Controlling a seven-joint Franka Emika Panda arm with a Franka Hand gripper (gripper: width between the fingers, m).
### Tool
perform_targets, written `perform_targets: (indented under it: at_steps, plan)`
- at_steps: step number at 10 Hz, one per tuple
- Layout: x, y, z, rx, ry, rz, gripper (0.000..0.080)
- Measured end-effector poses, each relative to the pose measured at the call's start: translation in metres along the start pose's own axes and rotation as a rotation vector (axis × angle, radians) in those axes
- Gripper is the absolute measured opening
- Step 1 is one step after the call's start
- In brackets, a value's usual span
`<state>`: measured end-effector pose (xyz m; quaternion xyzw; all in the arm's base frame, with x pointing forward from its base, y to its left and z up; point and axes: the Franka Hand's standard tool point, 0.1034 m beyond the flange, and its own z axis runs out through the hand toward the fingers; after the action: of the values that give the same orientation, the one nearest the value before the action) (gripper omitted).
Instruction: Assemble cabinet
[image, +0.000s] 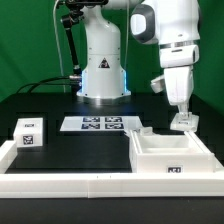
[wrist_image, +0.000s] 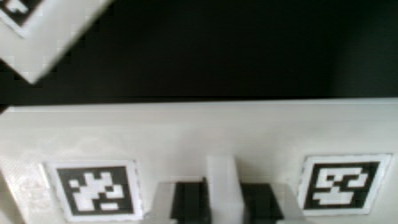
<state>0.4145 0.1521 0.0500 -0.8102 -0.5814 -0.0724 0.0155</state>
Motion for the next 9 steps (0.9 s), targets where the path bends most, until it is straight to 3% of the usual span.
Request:
perform_targets:
  at_steps: [1,3,7,9]
  plan:
    - [-0.011,0.014,-0.01,-0.008,-0.013,-0.013,0.0068]
    - [-0.023,0.03,-0.014,-0.015,-0.02,-0.038,0.0068]
    - [-0.025,0.029,-0.012,-0.012,-0.02,-0.076,0.0068]
    - [-0.027,0.037,-0.007,-0.007,-0.02,-0.178,0.0068]
